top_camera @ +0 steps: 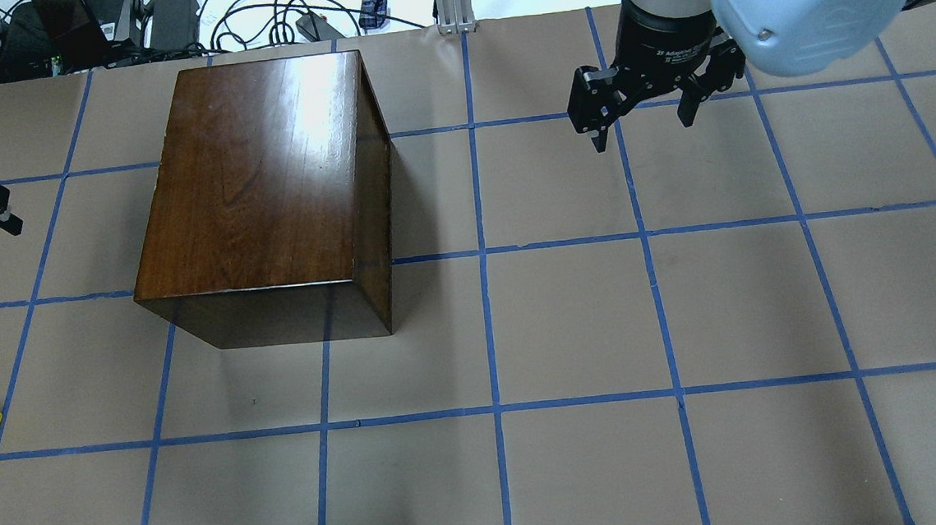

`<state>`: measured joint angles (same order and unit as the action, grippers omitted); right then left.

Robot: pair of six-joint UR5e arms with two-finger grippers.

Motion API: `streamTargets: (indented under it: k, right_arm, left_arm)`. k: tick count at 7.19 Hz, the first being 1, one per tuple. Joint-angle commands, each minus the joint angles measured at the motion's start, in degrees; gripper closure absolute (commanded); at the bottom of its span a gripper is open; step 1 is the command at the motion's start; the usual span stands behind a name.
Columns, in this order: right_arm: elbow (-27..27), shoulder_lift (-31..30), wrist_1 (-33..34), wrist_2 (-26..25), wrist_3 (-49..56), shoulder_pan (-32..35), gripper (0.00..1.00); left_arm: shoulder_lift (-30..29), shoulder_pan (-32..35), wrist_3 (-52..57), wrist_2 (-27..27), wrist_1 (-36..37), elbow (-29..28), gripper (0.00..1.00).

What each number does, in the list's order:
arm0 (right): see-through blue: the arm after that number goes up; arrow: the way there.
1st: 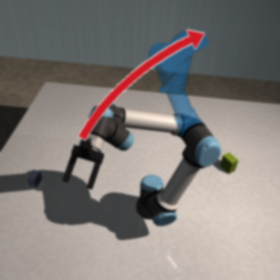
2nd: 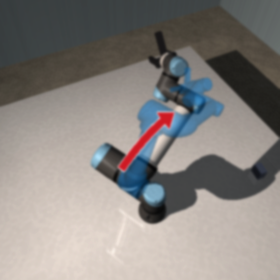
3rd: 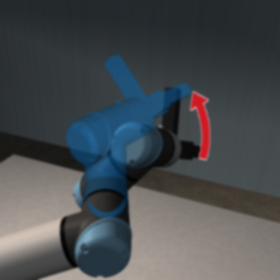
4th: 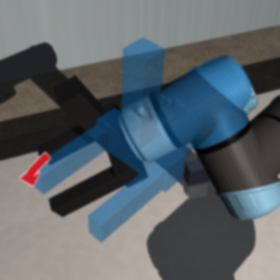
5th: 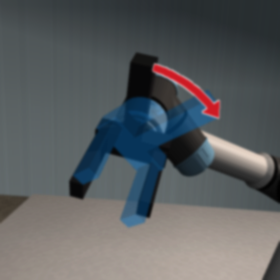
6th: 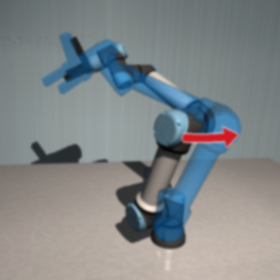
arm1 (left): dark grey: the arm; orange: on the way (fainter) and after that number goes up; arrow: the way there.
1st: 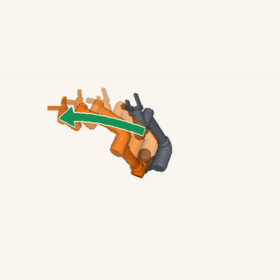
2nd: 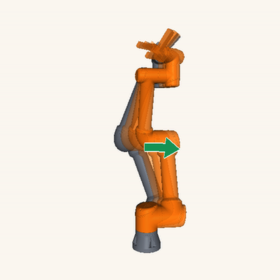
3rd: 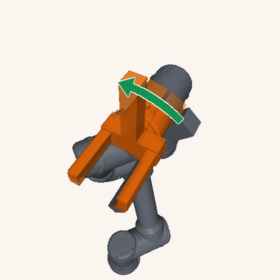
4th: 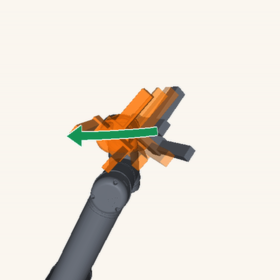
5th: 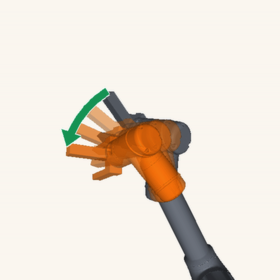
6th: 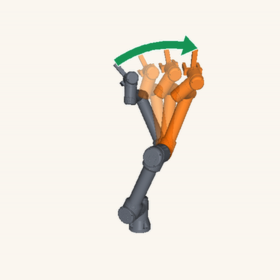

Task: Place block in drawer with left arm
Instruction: 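Move the left gripper down beside the cabinet to the white drawer handle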

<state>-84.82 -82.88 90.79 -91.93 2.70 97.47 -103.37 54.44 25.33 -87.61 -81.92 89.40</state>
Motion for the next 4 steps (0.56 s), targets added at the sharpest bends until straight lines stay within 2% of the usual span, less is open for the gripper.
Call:
streamTargets:
  k: [1,4]
  right_arm:
    - [0.0,0.0,0.0,0.0,-0.07,0.0,0.0]
    - [0.0,0.0,0.0,0.0,0.02,0.0,0.0]
  left_arm:
    - [-6.12,0.05,-1.08,11.77,2.38,-0.01,0.0]
    - [-8.07,2.77,1.45,19.03,1.59,0.08,0.0]
